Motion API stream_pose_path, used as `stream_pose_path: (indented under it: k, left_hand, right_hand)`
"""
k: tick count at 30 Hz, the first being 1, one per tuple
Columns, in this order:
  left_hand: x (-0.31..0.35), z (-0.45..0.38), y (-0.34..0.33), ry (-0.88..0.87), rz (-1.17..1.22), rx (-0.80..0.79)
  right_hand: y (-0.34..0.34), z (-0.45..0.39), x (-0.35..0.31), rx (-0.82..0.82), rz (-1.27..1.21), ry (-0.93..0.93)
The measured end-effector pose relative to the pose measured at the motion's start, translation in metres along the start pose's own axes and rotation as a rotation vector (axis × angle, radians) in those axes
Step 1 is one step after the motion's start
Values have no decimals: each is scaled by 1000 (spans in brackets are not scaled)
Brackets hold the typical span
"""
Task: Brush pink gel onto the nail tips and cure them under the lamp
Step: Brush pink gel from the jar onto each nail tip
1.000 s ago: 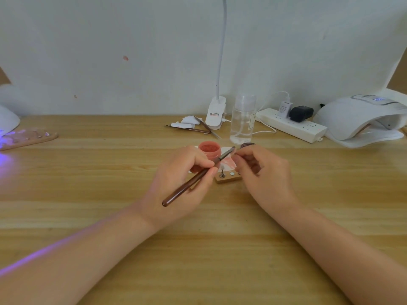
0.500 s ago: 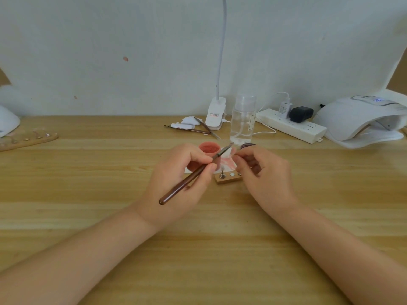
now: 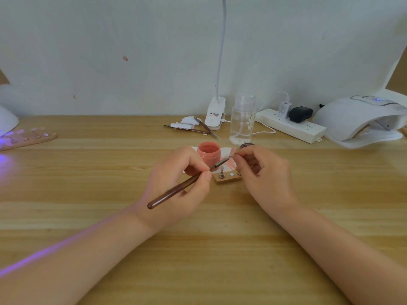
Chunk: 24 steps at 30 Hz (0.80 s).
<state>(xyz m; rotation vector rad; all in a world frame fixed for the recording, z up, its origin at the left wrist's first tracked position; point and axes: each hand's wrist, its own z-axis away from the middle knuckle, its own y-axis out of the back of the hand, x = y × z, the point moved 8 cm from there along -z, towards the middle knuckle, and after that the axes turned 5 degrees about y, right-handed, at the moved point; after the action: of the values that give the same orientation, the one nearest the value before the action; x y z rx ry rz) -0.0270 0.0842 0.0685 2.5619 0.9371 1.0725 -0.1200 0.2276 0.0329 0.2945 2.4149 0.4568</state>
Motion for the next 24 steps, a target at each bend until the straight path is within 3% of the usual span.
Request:
stream_pose_path:
  k: [4, 13, 24]
  left_hand:
    - [-2, 8, 7, 62, 71, 113]
    - [-15, 7, -3, 170, 135, 37]
    - [-4, 6, 4, 97, 168, 78]
  right_hand:
    - [0, 1, 0, -6, -14, -2]
    - [-3, 1, 1, -26, -46, -21]
    - [-3, 1, 1, -33, -53, -31]
